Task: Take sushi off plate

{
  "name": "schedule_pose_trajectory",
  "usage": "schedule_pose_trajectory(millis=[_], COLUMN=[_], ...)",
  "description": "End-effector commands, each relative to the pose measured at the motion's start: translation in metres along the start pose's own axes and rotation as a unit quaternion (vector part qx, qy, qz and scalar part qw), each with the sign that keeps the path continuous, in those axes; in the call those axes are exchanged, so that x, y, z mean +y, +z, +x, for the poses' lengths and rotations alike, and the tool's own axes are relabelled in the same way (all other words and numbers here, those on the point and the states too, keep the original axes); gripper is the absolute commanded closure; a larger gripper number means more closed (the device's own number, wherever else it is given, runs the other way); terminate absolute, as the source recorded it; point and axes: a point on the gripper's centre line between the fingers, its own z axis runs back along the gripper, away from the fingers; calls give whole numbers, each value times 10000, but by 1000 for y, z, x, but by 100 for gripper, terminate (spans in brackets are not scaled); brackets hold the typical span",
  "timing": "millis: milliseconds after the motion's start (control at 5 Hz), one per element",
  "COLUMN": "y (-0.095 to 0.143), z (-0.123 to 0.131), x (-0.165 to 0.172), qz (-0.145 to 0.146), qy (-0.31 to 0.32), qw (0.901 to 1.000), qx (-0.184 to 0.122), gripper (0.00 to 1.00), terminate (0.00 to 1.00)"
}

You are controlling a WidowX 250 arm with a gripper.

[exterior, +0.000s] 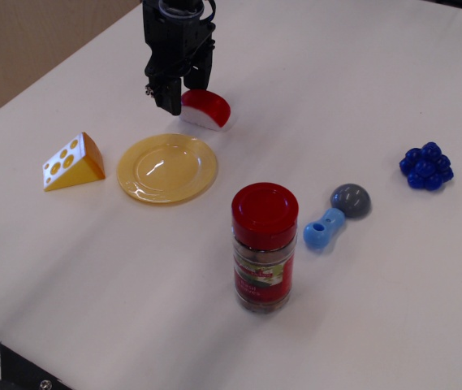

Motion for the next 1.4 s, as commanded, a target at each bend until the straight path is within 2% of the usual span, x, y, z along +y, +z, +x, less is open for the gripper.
schedule_pose_trajectory(millis=[0,200,400,1000,1200], y=[47,66,73,73,73], z=[-1,-22,-38,-38,-38], x=[-5,1,7,7,7], qz=[-439,-647,-758,-758,-758], qy=[-315,-712,-1188,-1188,-1188], qw=[9979,9950,9898,9898,9898], qx=[-366,-263,-210,-210,-210], gripper=[0,0,0,0,0], terminate=[0,0,0,0,100])
